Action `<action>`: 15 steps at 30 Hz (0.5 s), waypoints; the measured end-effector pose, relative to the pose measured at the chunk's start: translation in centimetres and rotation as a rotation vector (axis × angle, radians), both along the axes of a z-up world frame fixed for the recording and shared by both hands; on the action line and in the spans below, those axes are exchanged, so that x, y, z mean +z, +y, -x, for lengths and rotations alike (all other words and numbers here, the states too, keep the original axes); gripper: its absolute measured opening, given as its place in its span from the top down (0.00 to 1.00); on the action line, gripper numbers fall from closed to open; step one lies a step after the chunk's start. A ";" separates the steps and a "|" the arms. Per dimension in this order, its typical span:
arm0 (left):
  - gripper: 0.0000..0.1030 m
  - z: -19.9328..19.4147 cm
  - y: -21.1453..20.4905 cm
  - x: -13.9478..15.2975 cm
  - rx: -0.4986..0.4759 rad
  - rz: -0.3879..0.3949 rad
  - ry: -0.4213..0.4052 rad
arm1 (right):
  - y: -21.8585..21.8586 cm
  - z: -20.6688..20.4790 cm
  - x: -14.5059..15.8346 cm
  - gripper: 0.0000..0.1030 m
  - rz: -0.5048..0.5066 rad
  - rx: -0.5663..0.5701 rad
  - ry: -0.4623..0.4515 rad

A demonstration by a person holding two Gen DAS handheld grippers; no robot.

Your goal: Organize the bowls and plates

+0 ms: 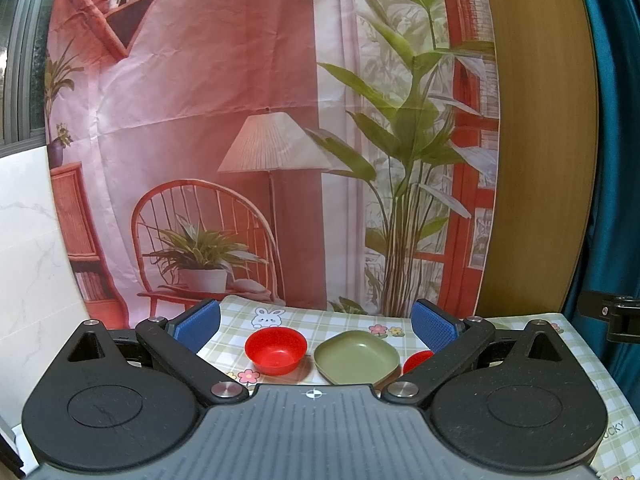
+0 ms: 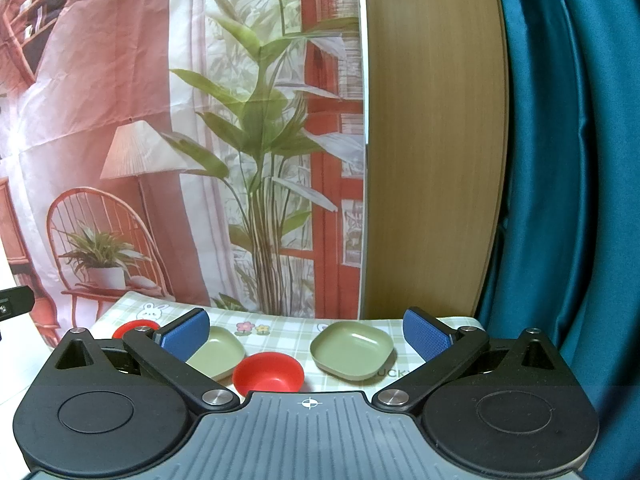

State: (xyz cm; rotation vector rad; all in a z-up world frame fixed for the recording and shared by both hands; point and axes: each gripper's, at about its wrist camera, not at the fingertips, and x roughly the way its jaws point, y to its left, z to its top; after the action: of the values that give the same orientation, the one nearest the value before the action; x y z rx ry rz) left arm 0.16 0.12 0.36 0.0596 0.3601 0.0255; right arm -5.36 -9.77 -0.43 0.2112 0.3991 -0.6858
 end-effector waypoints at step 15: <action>0.00 -2.6 1.8 -0.9 0.016 -0.041 0.042 | -0.7 -2.5 -1.0 0.00 -0.036 0.011 0.005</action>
State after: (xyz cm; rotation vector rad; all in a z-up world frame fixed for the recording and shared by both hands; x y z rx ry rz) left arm 2.78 1.93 -0.52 0.0984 0.4016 0.0479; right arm -2.88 -10.43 -1.40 0.2417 0.4173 -0.6692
